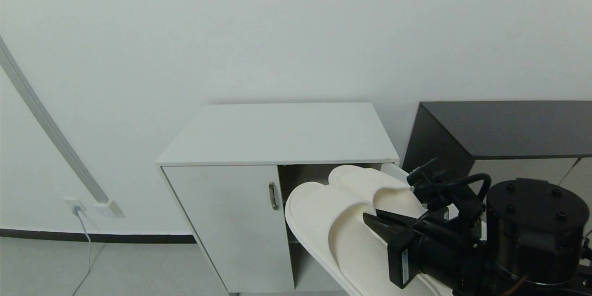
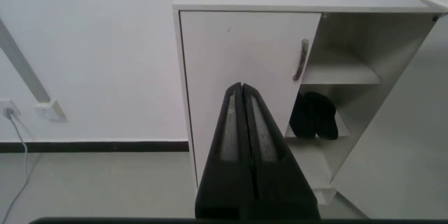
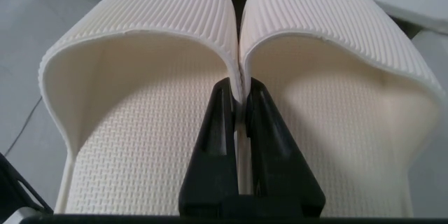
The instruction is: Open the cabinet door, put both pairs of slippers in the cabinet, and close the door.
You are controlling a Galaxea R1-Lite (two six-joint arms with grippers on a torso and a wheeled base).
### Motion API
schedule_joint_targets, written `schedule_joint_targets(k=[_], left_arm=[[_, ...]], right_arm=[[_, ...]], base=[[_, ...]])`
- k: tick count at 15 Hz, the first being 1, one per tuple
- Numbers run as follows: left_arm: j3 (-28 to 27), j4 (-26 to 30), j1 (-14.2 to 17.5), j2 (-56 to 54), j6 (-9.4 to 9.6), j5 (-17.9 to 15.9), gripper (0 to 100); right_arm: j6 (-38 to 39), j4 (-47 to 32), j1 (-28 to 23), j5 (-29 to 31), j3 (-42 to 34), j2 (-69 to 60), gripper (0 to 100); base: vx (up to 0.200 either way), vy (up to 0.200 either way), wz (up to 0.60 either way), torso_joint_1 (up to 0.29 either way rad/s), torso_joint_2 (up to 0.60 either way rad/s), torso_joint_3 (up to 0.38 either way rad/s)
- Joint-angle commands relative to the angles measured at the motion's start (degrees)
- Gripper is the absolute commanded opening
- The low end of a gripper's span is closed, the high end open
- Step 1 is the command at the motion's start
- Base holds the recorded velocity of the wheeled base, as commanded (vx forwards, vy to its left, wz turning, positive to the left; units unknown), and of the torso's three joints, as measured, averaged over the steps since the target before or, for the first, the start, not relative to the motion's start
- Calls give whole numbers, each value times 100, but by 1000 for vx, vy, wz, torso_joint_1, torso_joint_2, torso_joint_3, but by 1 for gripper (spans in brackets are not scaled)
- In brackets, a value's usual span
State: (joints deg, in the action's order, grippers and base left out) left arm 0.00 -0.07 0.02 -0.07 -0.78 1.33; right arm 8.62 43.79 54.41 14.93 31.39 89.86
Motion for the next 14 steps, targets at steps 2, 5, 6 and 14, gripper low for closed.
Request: schedule_joint_targets(k=[2,5,6,14], left_arm=[[0,-1,6,7,-1,8,0],[0,-1,6,7,-1,-1,0],[0,-1,6,7,-1,-1,0],[0,-1,6,7,-1,-10,0]], right_arm=[[-1,51,53,10,-19,23,0],[-1,77,61,10,-80,23,0],[-1,86,61,10,-80,23,0],[-9,420,44,45,-151,287,0]], base=[[0,0,0,-217,513,293],[0,0,0,-232,553,315],[0,0,0,-212,540,325],[0,0,0,-192,516,318]])
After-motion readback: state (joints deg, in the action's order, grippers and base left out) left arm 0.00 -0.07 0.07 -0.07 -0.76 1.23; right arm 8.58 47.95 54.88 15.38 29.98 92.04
